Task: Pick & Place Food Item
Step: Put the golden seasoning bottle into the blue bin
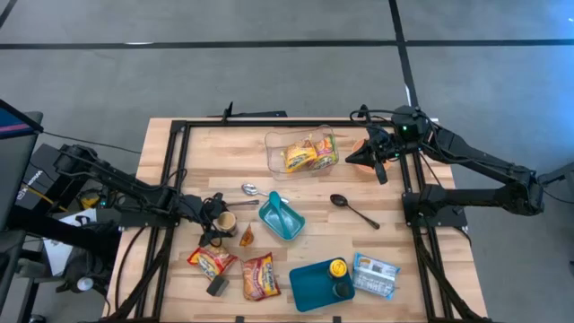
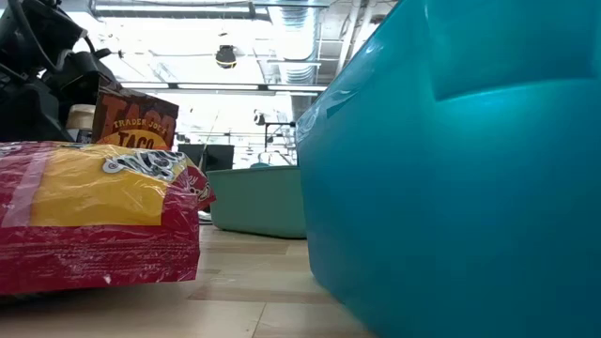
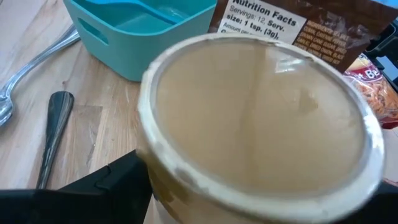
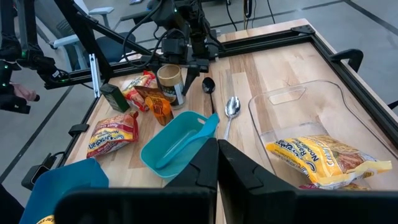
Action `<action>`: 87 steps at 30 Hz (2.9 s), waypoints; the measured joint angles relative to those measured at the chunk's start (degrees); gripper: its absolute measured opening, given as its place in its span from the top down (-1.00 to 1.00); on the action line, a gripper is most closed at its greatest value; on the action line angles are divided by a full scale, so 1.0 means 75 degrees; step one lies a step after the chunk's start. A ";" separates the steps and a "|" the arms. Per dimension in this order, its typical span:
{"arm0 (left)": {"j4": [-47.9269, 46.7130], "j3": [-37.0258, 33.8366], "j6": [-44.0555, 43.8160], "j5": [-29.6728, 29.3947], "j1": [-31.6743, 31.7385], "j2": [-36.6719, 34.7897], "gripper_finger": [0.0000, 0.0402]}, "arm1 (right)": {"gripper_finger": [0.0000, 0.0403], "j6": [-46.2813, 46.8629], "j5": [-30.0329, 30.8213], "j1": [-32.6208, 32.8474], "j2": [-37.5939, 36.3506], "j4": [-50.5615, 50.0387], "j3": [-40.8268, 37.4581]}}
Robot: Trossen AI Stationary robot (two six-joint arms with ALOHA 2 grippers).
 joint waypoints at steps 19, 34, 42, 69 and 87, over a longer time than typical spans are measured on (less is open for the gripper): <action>0.0278 0.0017 -0.0026 0.0011 0.0000 0.0070 -0.50 | 1.00 0.0000 0.0000 -0.0002 0.0000 -0.0003 0.0001; 0.0699 0.0017 0.0427 -0.0216 0.0000 0.0067 -0.50 | 1.00 0.0000 0.0003 -0.0001 0.0000 -0.0003 0.0000; 0.0662 -0.0041 0.0854 -0.0478 0.0000 0.0064 -0.50 | 1.00 -0.0003 0.0347 0.0000 -0.0003 -0.0009 0.0000; -0.0246 -0.0052 0.1256 -0.0482 0.0000 0.0064 -0.50 | 1.00 0.0000 0.0379 -0.0002 -0.0002 -0.0056 0.0001; -0.0167 -0.0053 0.1623 -0.0697 0.0000 0.0371 -0.50 | 1.00 0.0000 0.0379 -0.0002 -0.0001 -0.0054 0.0003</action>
